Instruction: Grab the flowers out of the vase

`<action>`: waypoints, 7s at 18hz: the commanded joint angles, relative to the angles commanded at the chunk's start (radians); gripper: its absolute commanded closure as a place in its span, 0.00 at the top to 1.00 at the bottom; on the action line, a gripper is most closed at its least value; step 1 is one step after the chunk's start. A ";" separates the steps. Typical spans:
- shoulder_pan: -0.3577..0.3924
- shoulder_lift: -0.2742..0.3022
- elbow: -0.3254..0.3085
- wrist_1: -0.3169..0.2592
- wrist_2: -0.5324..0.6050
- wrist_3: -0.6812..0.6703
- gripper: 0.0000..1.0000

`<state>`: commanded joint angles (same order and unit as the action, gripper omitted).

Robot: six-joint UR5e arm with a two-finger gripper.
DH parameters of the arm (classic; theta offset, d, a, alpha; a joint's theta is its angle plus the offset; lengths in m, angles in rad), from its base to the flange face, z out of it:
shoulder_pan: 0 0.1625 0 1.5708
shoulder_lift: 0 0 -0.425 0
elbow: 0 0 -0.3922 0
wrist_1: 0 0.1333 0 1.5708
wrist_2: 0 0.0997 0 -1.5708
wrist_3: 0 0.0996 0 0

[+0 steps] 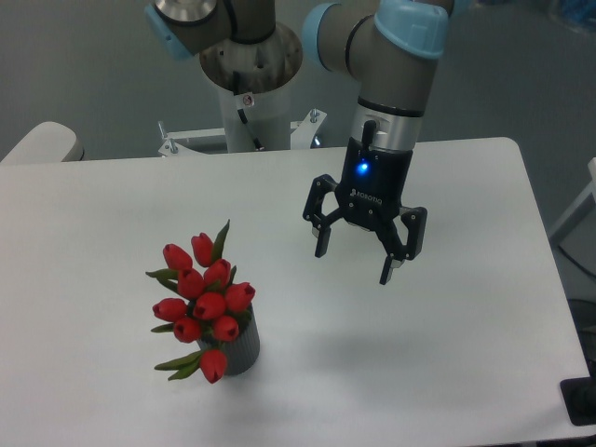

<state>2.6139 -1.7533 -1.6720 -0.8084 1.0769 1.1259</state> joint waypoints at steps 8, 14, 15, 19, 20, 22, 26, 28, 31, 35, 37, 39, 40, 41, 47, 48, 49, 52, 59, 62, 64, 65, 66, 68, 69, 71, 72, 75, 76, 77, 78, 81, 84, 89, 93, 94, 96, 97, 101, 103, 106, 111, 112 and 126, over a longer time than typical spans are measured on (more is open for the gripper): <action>-0.006 -0.002 -0.032 -0.005 -0.020 -0.035 1.00; -0.005 -0.003 -0.043 -0.003 -0.061 -0.139 1.00; -0.006 -0.003 -0.043 -0.003 -0.061 -0.143 1.00; -0.006 -0.003 -0.069 -0.003 -0.090 -0.143 1.00; -0.005 -0.003 -0.081 -0.003 -0.104 -0.143 1.00; -0.006 -0.002 -0.113 -0.002 -0.135 -0.140 1.00; -0.021 0.002 -0.159 0.003 -0.176 -0.132 1.00; -0.032 0.002 -0.167 0.005 -0.192 -0.132 1.00; -0.058 -0.011 -0.175 0.024 -0.258 -0.135 1.00; -0.071 -0.015 -0.189 0.044 -0.291 -0.103 1.00; -0.089 -0.029 -0.193 0.044 -0.295 -0.062 1.00; -0.095 -0.041 -0.186 0.057 -0.295 -0.057 1.00; -0.103 -0.052 -0.181 0.070 -0.295 -0.057 1.00; -0.107 -0.058 -0.180 0.081 -0.296 -0.058 1.00; -0.130 -0.084 -0.163 0.092 -0.298 -0.058 1.00; -0.135 -0.097 -0.158 0.098 -0.304 -0.057 1.00; -0.146 -0.112 -0.147 0.115 -0.313 -0.060 1.00; -0.159 -0.132 -0.138 0.126 -0.319 -0.063 1.00; -0.163 -0.144 -0.126 0.126 -0.331 -0.064 0.79; -0.163 -0.147 -0.120 0.126 -0.331 -0.063 0.50; -0.161 -0.147 -0.115 0.126 -0.333 -0.061 0.43; -0.161 -0.150 -0.114 0.126 -0.334 -0.061 0.39; -0.161 -0.152 -0.110 0.126 -0.340 -0.061 0.37; -0.160 -0.150 -0.109 0.126 -0.353 -0.060 0.36; -0.160 -0.150 -0.107 0.126 -0.354 -0.060 0.35; -0.158 -0.150 -0.101 0.126 -0.356 -0.060 0.35; -0.158 -0.150 -0.101 0.126 -0.356 -0.060 0.35; -0.149 -0.138 -0.101 0.126 -0.368 -0.064 0.35; -0.141 -0.137 -0.101 0.126 -0.386 -0.067 0.35; -0.131 -0.129 -0.104 0.126 -0.408 -0.069 0.35; -0.126 -0.118 -0.106 0.126 -0.422 -0.071 0.35; -0.112 -0.097 -0.098 0.126 -0.457 -0.095 0.35; -0.094 -0.077 -0.097 0.126 -0.501 -0.121 0.35; -0.068 -0.038 -0.075 0.126 -0.548 -0.175 0.35; -0.063 -0.019 -0.022 0.124 -0.548 -0.262 0.35; -0.063 -0.017 -0.011 0.124 -0.549 -0.279 0.35; -0.061 -0.012 0.023 0.123 -0.549 -0.316 0.35; -0.063 -0.012 0.038 0.123 -0.549 -0.334 0.35; -0.063 -0.012 0.113 0.121 -0.549 -0.438 0.35; -0.055 -0.014 0.153 0.120 -0.549 -0.489 0.35; -0.022 -0.023 0.190 0.120 -0.548 -0.522 0.35; 0.046 -0.083 0.219 0.121 -0.543 -0.505 0.34; 0.057 -0.098 0.230 0.120 -0.534 -0.503 0.34; 0.147 -0.225 0.298 0.109 -0.471 -0.258 0.34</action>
<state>2.7611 -1.9788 -1.3744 -0.6994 0.6059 0.8681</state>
